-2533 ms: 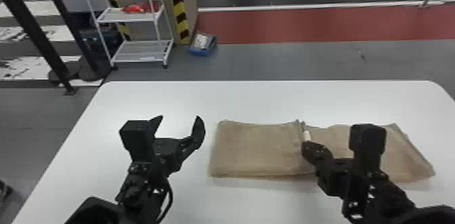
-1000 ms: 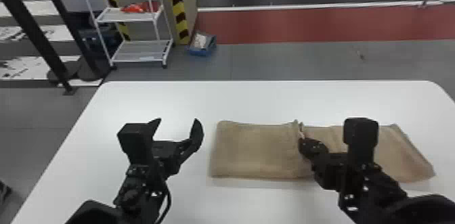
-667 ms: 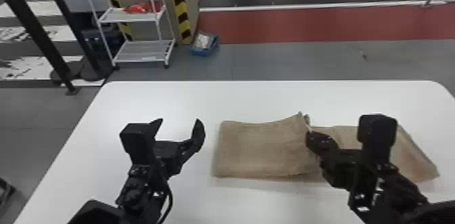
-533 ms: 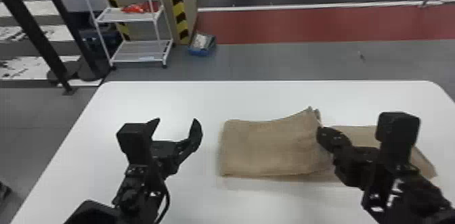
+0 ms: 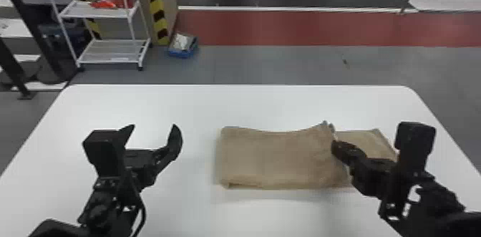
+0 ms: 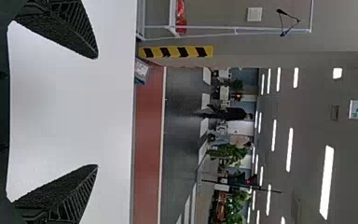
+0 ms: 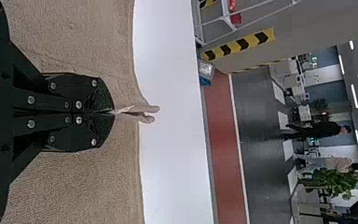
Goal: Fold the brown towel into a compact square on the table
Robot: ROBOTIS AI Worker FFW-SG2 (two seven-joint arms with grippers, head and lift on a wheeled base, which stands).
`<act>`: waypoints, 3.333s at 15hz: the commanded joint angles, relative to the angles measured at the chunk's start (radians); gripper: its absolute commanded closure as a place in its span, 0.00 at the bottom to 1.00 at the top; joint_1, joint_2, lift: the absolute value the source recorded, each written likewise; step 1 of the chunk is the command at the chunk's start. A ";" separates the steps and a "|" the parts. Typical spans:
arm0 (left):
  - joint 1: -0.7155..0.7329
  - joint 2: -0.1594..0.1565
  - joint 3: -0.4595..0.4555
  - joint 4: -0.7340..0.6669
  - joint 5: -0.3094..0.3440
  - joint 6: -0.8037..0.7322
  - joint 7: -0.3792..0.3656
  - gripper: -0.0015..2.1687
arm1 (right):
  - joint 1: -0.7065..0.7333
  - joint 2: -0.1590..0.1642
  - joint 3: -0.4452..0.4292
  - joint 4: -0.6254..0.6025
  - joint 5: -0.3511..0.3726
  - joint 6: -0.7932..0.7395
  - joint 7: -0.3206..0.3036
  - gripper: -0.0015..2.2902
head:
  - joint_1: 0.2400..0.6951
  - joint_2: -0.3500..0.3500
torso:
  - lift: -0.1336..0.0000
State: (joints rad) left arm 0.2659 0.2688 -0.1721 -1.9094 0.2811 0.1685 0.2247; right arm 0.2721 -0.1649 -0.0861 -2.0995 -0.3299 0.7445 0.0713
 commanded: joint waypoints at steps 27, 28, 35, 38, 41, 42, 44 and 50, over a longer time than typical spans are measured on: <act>-0.016 -0.023 -0.026 0.026 -0.039 0.018 0.010 0.04 | -0.031 -0.099 -0.366 0.079 -0.161 0.068 0.128 0.57 | 1.00 0.20 | 0.07; -0.016 -0.025 -0.029 0.027 -0.040 0.018 0.010 0.04 | -0.042 -0.097 -0.342 0.122 -0.136 0.034 0.133 0.57 | 1.00 0.18 | 0.07; -0.001 -0.020 -0.023 0.018 -0.043 0.012 0.013 0.04 | -0.051 -0.093 -0.320 0.208 -0.075 -0.092 0.183 0.57 | 1.00 0.17 | 0.07; -0.016 -0.025 -0.033 0.029 -0.043 0.012 0.011 0.04 | -0.008 -0.084 -0.365 0.205 -0.097 -0.211 0.209 0.57 | 1.00 0.16 | 0.07; -0.028 -0.030 -0.069 0.030 -0.043 0.012 0.011 0.03 | -0.059 -0.099 -0.336 0.311 -0.024 -0.245 0.211 0.04 | 1.00 0.13 | 0.07; -0.030 -0.030 -0.076 0.026 -0.045 0.012 0.011 0.03 | -0.067 -0.097 -0.331 0.331 -0.004 -0.267 0.211 0.00 | 1.00 0.11 | 0.07; -0.028 -0.030 -0.092 0.013 -0.045 0.012 0.010 0.03 | -0.056 -0.097 -0.350 0.320 -0.012 -0.294 0.211 0.00 | 1.00 0.08 | 0.07; -0.080 -0.060 -0.247 0.029 0.035 0.012 -0.007 0.07 | 0.096 -0.036 -0.468 0.134 -0.078 -0.395 0.211 0.04 | 1.00 0.00 | 0.07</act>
State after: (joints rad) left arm 0.2052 0.2241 -0.3717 -1.8934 0.2820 0.1803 0.2245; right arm 0.3249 -0.2220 -0.5309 -1.9300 -0.3998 0.3916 0.2822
